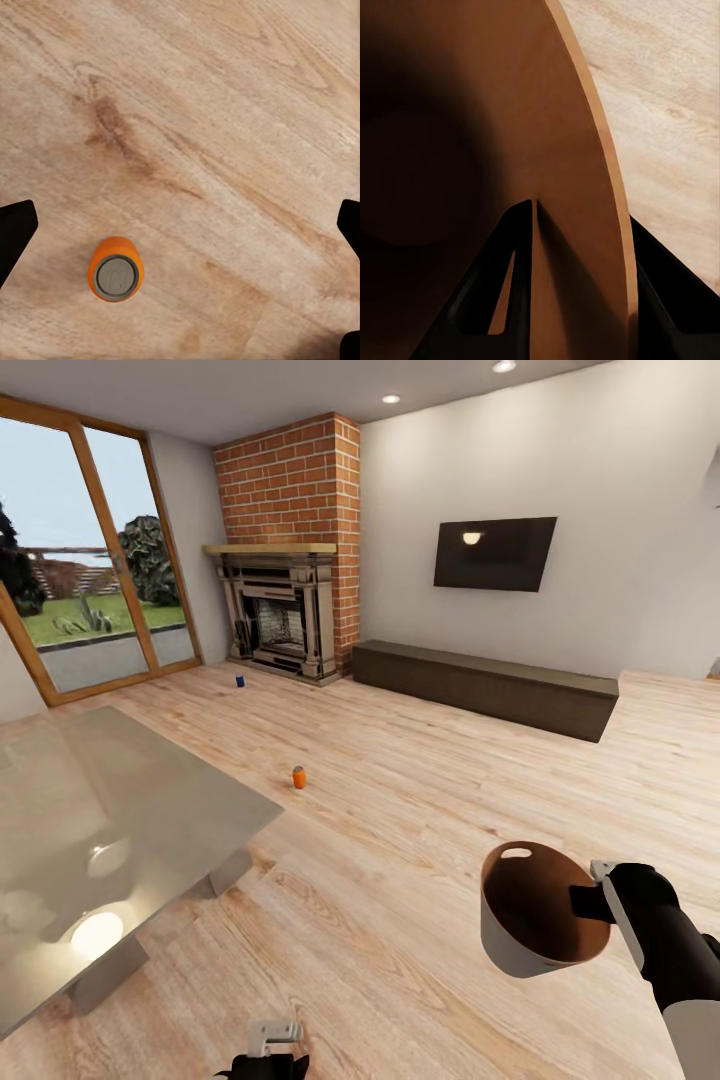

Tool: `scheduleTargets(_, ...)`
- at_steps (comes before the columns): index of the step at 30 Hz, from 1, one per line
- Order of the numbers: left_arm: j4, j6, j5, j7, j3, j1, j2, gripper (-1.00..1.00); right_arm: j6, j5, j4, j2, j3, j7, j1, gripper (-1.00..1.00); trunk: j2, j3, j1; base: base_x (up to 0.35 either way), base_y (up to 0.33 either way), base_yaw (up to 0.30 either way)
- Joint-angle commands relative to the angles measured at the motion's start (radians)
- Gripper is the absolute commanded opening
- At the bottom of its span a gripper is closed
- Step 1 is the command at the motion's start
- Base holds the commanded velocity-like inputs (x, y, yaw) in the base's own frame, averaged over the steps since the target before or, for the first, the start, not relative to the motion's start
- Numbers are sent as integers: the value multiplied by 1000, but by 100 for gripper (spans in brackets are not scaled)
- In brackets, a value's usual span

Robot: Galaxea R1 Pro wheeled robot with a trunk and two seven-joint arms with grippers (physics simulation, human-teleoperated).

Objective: Put the three can of soda from the living room inside the tash can in the kitchen.

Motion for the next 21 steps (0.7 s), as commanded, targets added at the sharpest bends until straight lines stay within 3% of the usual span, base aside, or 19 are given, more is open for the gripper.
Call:
scheduleTargets(1, 0, 0, 0, 0, 0, 0, 0, 100, 0, -9, 0, 0, 0, 4, 0, -100, 0, 0, 0, -3, -2, 0)
scheduleTargets(21, 0, 0, 1, -1, -1, 0, 0, 100, 0, -22, -60, -1, -17, 7, -15, -100, 0, 0, 0, -36, -11, 0)
